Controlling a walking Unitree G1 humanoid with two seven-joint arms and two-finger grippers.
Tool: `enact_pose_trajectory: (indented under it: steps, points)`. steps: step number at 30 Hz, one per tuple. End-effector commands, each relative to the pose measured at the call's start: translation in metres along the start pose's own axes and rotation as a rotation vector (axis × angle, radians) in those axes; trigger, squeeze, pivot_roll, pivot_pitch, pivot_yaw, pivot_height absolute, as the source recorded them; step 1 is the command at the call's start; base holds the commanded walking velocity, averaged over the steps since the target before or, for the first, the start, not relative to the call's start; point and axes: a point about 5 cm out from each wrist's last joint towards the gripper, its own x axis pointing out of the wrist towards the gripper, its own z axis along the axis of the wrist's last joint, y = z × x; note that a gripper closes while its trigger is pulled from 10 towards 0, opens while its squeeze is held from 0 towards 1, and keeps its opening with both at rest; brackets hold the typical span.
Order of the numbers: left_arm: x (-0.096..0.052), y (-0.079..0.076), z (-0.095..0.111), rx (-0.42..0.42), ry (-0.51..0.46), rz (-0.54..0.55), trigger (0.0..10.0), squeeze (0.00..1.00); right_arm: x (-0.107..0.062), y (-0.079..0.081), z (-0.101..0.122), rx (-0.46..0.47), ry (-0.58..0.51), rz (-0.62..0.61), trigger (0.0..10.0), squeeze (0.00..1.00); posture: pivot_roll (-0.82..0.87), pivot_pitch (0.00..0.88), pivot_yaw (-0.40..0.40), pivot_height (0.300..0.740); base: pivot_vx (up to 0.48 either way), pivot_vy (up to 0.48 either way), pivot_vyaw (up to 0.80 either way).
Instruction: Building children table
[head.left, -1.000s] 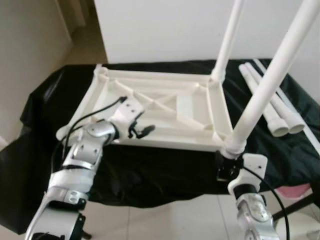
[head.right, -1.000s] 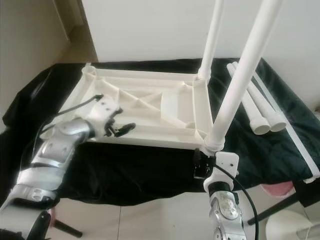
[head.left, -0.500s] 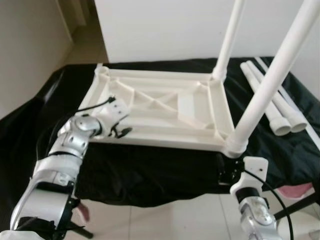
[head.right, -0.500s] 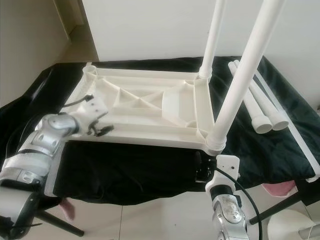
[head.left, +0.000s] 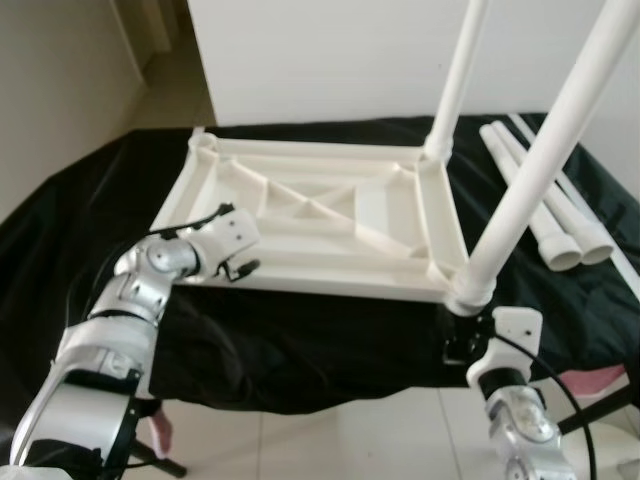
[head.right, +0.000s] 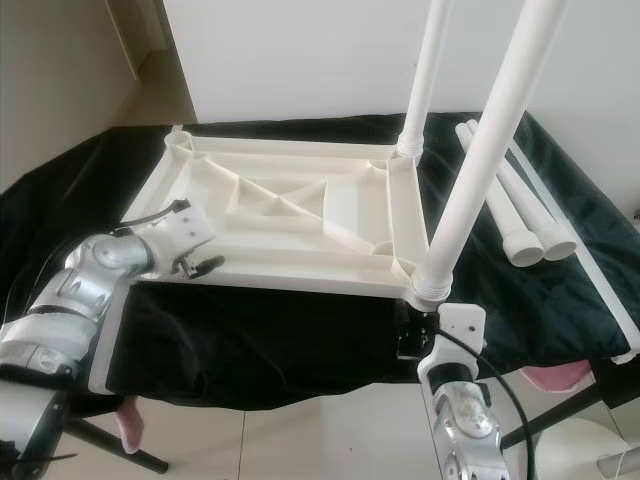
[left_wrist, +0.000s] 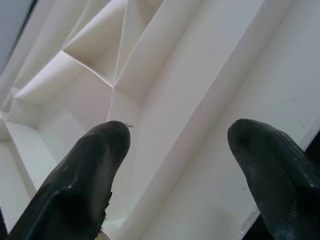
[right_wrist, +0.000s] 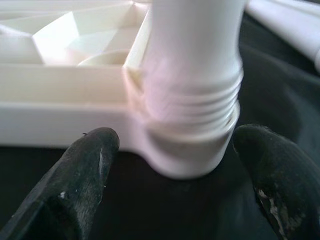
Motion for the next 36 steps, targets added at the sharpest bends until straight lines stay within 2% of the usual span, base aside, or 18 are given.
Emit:
enact_pose_trajectory:
  steps: [1, 6, 7, 8, 9, 11, 18, 19, 20, 22, 24, 26, 27, 28, 30, 31, 34, 36]
  points:
    - [0.000, -0.016, -0.010, -0.011, 0.019, -0.114, 10.0, 0.00, 0.005, -0.007, -0.004, 0.001, 0.025, 0.020, 10.0, 0.00, -0.07, 0.065, 0.026, 0.740, 0.000, 0.000, 0.00]
    - [-0.002, -0.021, -0.010, -0.012, 0.012, -0.164, 10.0, 0.00, 0.009, -0.008, -0.004, -0.010, 0.031, 0.049, 10.0, 0.00, -0.06, 0.067, 0.028, 0.740, 0.000, 0.000, 0.00]
    - [-0.003, -0.026, -0.010, -0.011, 0.005, -0.219, 10.0, 0.00, 0.012, -0.008, -0.005, -0.019, 0.036, 0.075, 10.0, 0.00, -0.06, 0.067, 0.029, 0.740, 0.000, 0.000, 0.00]
    - [-0.006, -0.039, -0.010, -0.012, -0.012, -0.337, 10.0, 0.00, 0.020, -0.008, -0.007, -0.020, 0.054, 0.121, 10.0, 0.00, -0.06, 0.068, 0.029, 0.740, 0.000, 0.000, 0.00]
    - [-0.006, -0.039, -0.010, -0.012, -0.012, -0.337, 10.0, 0.00, 0.020, -0.008, -0.007, -0.020, 0.054, 0.121, 10.0, 0.00, -0.06, 0.068, 0.029, 0.740, 0.000, 0.000, 0.00]
    - [-0.007, -0.048, -0.004, -0.015, -0.043, -0.415, 10.0, 0.00, 0.030, -0.010, -0.007, -0.042, 0.054, 0.162, 10.0, 0.00, -0.06, 0.068, 0.033, 0.740, 0.000, 0.000, 0.00]
    - [-0.010, -0.059, 0.010, -0.046, -0.104, -0.507, 10.0, 0.00, 0.043, -0.014, -0.006, -0.061, 0.048, 0.204, 10.0, 0.00, -0.06, 0.066, 0.038, 0.740, 0.000, 0.000, 0.00]
    - [-0.011, -0.065, 0.020, -0.055, -0.158, -0.552, 10.0, 0.00, 0.048, -0.016, -0.006, -0.069, 0.047, 0.208, 10.0, 0.00, -0.06, 0.065, 0.041, 0.740, 0.000, 0.000, 0.00]
    - [-0.011, -0.065, 0.020, -0.055, -0.158, -0.552, 10.0, 0.00, 0.048, -0.016, -0.006, -0.069, 0.047, 0.208, 10.0, 0.00, -0.06, 0.065, 0.041, 0.740, 0.000, 0.000, 0.00]
    - [-0.014, -0.071, 0.044, -0.087, -0.280, -0.603, 10.0, 0.00, 0.058, -0.020, -0.002, -0.080, 0.036, 0.205, 10.0, 0.00, -0.06, 0.063, 0.043, 0.740, 0.000, 0.000, 0.00]
    - [-0.020, -0.068, 0.068, -0.131, -0.410, -0.614, 10.0, 0.00, 0.063, -0.021, 0.000, -0.083, 0.019, 0.196, 10.0, 0.00, -0.06, 0.062, 0.050, 0.740, 0.000, 0.000, 0.00]
    - [-0.024, -0.061, 0.083, -0.163, -0.493, -0.595, 10.0, 0.00, 0.066, -0.022, 0.002, -0.078, 0.008, 0.187, 10.0, 0.00, -0.06, 0.061, 0.051, 0.740, 0.000, 0.000, 0.00]
    - [-0.024, -0.061, 0.083, -0.163, -0.493, -0.595, 10.0, 0.00, 0.066, -0.022, 0.002, -0.078, 0.008, 0.187, 10.0, 0.00, -0.06, 0.061, 0.051, 0.740, 0.000, 0.000, 0.00]
    - [-0.025, -0.049, 0.089, -0.208, -0.539, -0.537, 10.0, 0.00, 0.067, -0.020, 0.003, -0.074, -0.003, 0.186, 10.0, 0.00, -0.06, 0.062, 0.051, 0.740, 0.000, 0.000, 0.00]
    - [-0.025, -0.043, 0.090, -0.235, -0.551, -0.510, 10.0, 0.00, 0.068, -0.019, 0.004, -0.071, -0.009, 0.189, 10.0, 0.00, -0.06, 0.062, 0.051, 0.740, 0.000, 0.000, 0.00]
    - [-0.024, -0.029, 0.089, -0.312, -0.555, -0.439, 10.0, 0.00, 0.066, -0.016, 0.003, -0.055, -0.021, 0.203, 10.0, 0.00, -0.06, 0.062, 0.051, 0.740, 0.000, 0.000, 0.00]
    - [-0.023, -0.023, 0.088, -0.323, -0.556, -0.398, 10.0, 0.00, 0.065, -0.014, 0.002, -0.054, -0.022, 0.204, 10.0, 0.00, -0.06, 0.062, 0.051, 0.740, 0.000, 0.000, 0.00]
    - [-0.017, 0.001, 0.076, -0.394, -0.496, -0.227, 10.0, 0.00, 0.060, -0.010, -0.001, -0.047, -0.028, 0.192, 10.0, 0.00, -0.05, 0.064, 0.053, 0.740, 0.000, 0.000, 0.00]
